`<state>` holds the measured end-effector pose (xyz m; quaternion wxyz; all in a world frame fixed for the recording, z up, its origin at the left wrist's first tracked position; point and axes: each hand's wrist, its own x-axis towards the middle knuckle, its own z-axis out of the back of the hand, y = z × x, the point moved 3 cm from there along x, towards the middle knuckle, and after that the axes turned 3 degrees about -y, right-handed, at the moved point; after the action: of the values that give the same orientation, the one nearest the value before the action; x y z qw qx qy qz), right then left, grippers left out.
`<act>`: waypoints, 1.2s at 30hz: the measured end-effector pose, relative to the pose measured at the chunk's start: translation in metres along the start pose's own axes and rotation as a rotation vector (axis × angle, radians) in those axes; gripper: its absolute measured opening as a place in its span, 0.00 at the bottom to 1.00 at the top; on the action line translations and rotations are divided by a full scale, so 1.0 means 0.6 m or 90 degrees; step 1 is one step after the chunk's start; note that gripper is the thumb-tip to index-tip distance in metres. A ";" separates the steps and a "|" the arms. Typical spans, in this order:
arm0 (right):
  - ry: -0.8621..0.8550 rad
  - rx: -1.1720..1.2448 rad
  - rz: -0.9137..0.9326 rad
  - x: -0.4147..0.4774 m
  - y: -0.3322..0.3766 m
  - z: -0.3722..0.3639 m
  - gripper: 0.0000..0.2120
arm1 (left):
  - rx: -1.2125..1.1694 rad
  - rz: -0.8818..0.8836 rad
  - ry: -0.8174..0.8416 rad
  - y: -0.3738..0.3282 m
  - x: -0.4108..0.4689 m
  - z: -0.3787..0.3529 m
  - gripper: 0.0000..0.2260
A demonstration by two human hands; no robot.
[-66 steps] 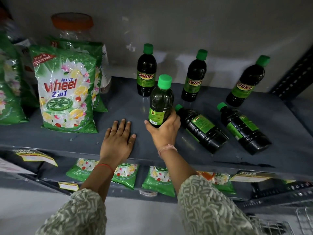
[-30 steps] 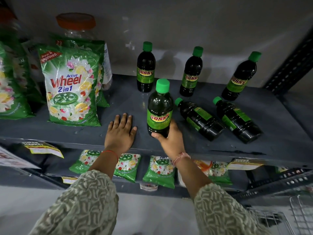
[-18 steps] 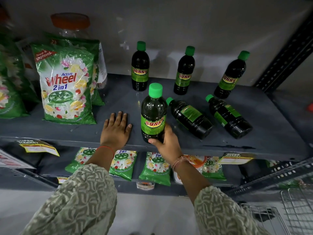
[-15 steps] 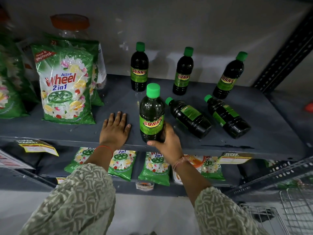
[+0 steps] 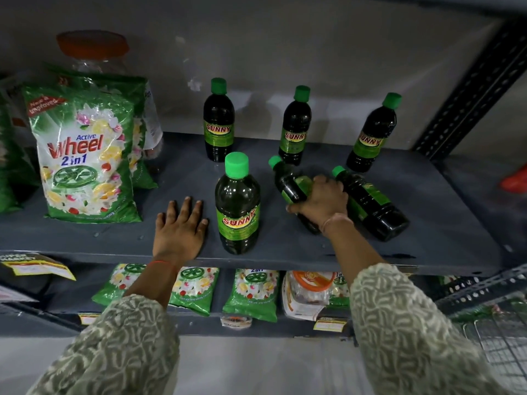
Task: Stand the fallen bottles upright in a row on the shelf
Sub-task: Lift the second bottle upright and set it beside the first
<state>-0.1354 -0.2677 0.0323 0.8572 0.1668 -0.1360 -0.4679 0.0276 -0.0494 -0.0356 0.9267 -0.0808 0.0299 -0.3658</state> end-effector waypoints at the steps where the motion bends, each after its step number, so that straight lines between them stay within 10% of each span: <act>1: -0.069 0.065 -0.016 -0.002 0.006 -0.002 0.40 | 0.003 0.001 0.002 0.000 0.001 -0.001 0.24; 9: -0.355 0.424 -0.063 -0.026 0.028 -0.057 0.46 | 0.016 0.000 -0.001 0.001 -0.002 0.001 0.29; 23: -0.165 0.555 -0.040 -0.025 -0.002 -0.075 0.42 | 0.012 -0.013 -0.008 0.001 -0.005 0.002 0.34; 31: 0.179 0.652 0.020 0.016 -0.067 -0.051 0.34 | 0.015 0.002 0.002 0.000 -0.002 0.000 0.26; 36: 0.007 0.531 -0.041 0.000 -0.052 -0.069 0.57 | 0.020 0.005 0.007 0.001 -0.003 0.000 0.31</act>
<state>-0.1429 -0.2767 -0.0184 0.7018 0.5066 -0.3038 -0.3982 0.0266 -0.0476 -0.0356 0.9290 -0.0639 0.0292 -0.3633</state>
